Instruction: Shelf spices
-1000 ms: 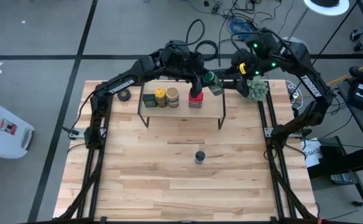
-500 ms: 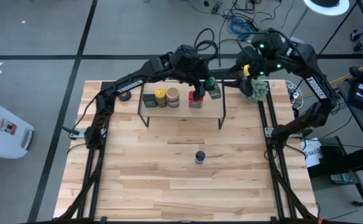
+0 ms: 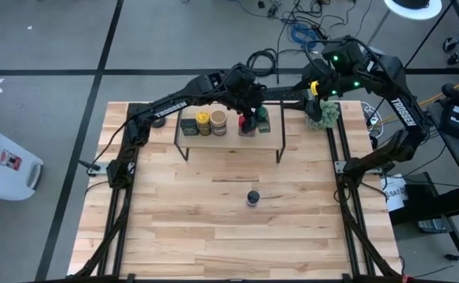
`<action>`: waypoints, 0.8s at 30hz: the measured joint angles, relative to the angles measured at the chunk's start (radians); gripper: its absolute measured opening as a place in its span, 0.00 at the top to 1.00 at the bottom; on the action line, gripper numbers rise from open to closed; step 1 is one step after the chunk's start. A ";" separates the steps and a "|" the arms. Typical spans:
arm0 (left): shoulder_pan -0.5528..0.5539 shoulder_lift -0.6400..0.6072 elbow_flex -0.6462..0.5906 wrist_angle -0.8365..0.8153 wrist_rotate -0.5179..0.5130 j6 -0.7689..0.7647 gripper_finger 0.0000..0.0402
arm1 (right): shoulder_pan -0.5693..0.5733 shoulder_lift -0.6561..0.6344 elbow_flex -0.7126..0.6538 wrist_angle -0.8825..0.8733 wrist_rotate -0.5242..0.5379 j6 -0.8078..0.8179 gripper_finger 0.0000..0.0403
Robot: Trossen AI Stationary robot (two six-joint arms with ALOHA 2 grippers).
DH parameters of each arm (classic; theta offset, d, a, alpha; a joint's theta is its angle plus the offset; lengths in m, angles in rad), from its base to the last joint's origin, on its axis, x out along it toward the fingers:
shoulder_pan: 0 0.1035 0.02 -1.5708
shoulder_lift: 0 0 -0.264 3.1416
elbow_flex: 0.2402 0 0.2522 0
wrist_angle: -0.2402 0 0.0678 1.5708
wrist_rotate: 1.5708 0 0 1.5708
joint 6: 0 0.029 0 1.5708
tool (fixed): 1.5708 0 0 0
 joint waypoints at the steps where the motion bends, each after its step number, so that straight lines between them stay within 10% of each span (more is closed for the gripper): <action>1: -0.004 0.006 0.000 0.001 -0.005 0.001 0.46 | 0.000 0.000 0.000 0.000 0.000 0.000 0.24; 24: -0.026 0.022 0.000 -0.010 -0.105 0.055 0.46 | 0.000 0.001 0.000 0.002 -0.001 0.001 0.24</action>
